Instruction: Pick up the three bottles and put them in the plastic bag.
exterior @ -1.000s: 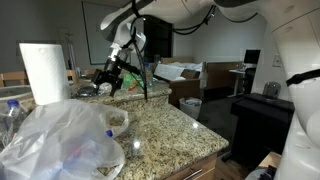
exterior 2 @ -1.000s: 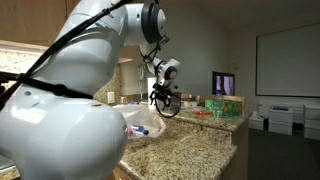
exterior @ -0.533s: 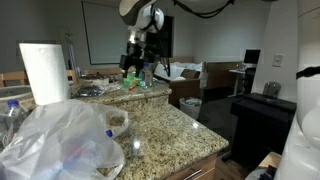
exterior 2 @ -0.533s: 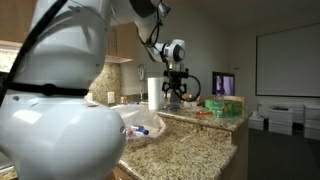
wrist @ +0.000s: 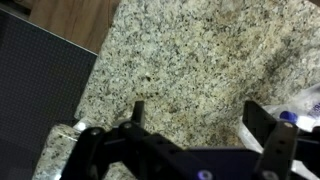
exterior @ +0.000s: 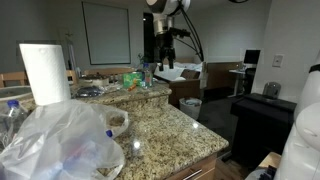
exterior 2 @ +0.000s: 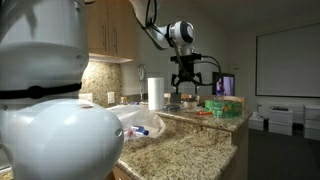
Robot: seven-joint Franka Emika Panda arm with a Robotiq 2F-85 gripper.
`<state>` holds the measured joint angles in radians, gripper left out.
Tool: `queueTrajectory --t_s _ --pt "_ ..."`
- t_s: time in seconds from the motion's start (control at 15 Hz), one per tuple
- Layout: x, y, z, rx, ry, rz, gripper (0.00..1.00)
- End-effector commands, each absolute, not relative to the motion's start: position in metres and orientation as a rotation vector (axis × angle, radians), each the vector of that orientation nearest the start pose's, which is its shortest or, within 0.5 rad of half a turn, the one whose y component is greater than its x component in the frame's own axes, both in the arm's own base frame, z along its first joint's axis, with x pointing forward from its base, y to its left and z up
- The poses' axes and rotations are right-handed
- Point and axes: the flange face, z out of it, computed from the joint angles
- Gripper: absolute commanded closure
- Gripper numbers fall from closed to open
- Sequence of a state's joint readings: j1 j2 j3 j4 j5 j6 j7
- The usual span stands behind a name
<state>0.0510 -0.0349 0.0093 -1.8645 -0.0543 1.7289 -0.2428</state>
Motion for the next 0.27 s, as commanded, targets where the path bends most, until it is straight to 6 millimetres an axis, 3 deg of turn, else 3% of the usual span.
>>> queueTrajectory --t_s 0.0,0.2 --pt "0.5353 0.0245 0.5216 -3.156 -0.466 0.163 0.00" --pt "0.5272 0.0198 0.5267 -3.169 -0.429 0.151 0.00"
